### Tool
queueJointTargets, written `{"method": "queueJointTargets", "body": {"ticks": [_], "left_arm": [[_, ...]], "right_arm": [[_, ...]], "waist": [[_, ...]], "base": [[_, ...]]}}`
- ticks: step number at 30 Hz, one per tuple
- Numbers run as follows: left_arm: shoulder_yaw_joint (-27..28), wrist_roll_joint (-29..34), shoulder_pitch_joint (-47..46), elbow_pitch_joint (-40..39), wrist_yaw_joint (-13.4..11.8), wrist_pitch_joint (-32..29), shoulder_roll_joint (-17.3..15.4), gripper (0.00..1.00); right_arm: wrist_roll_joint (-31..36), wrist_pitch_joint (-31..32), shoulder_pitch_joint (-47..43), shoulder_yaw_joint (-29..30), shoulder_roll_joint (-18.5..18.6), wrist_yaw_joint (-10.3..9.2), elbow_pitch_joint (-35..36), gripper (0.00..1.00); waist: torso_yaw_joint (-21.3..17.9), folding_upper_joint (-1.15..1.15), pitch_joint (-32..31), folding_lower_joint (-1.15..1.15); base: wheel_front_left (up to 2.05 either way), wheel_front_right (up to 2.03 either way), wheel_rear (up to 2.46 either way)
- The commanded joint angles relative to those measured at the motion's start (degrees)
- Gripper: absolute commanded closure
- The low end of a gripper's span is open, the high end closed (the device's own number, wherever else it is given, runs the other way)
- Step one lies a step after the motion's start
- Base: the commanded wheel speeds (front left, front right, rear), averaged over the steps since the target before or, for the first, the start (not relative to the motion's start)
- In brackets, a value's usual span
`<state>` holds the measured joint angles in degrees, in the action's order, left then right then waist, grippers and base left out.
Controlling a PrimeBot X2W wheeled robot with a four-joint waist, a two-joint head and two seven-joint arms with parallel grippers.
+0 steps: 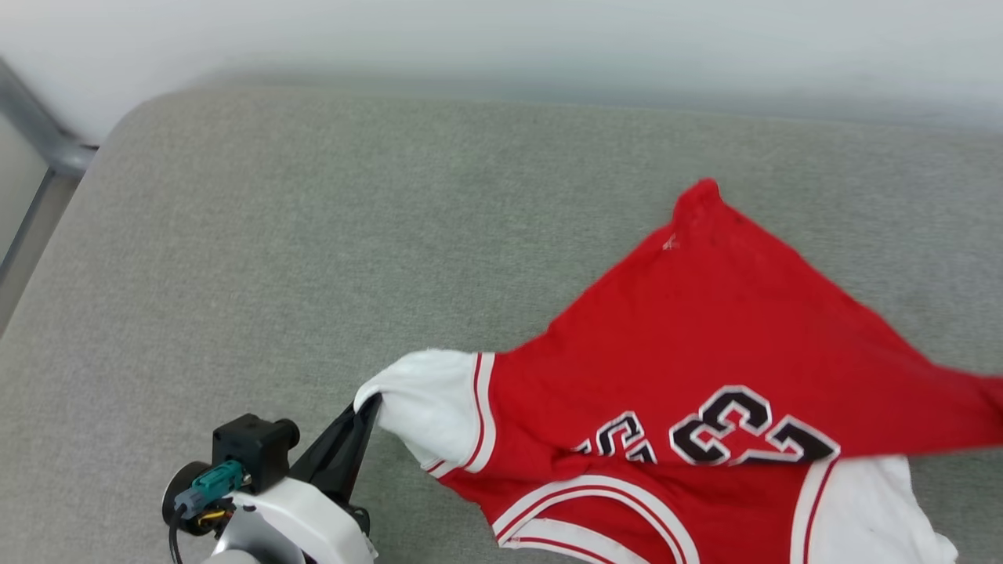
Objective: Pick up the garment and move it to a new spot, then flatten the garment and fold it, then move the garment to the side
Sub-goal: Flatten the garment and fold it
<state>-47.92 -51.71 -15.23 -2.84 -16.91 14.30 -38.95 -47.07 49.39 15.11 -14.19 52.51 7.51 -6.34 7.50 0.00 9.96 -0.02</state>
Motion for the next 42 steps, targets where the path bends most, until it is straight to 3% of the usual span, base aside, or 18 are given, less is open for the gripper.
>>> {"method": "queueJointTargets", "body": {"ticks": [1,10,18,19,20,31,36,42], "left_arm": [[0.1,-0.2,0.7,-0.2,-0.3,0.0,-0.2,1.0],[0.4,-1.1,2.3,-0.7,-0.8,0.1,-0.9,1.0],[0.6,-1.3,2.6,-0.4,-0.7,0.2,-0.9,1.0],[0.7,-1.3,2.6,-0.3,-0.8,0.3,-0.8,1.0],[0.7,-1.3,2.6,-0.3,-0.8,0.3,-0.8,1.0],[0.6,-0.1,0.5,-1.3,-0.9,0.1,-0.2,1.0],[0.2,1.0,-1.5,-1.7,-0.4,-0.1,0.6,1.0],[-0.5,2.4,-4.6,-1.3,0.7,-0.2,2.4,1.0]], "right_arm": [[-0.2,-0.3,-1.7,0.6,0.2,-0.04,0.5,1.0],[1.1,-0.8,-22.4,7.7,-6.0,-0.04,1.8,1.0],[3.1,-2.6,-26.1,7.9,-14.0,-0.03,-0.6,1.0],[3.5,-4.1,-23.2,9.9,-14.0,-0.03,0.6,0.54],[3.7,-4.3,-22.6,10.6,-13.6,-0.04,0.9,0.0],[3.8,-4.1,-11.1,20.8,-10.5,-0.04,11.4,0.0],[6.0,0.5,-2.4,18.3,-10.7,-0.03,14.8,0.0],[9.9,9.2,9.0,10.9,-10.0,-0.04,11.5,0.0]], "waist": [[-1.1,0.0,-1.1,0.02],[-2.4,0.0,-2.3,0.02],[-3.0,0.0,-2.3,0.02],[-3.2,0.0,-2.5,0.02],[-3.3,0.0,-2.6,0.02],[-1.5,0.0,-0.7,0.02],[0.4,0.0,1.9,0.02],[3.0,0.0,5.7,0.02]], "base": [[0.0,0.0,0.0],[0.0,0.0,0.0],[0.0,0.0,0.0],[0.0,0.0,0.0],[0.0,0.0,0.0],[0.0,0.0,0.0],[0.0,0.0,0.0],[0.0,0.0,0.0]]}}
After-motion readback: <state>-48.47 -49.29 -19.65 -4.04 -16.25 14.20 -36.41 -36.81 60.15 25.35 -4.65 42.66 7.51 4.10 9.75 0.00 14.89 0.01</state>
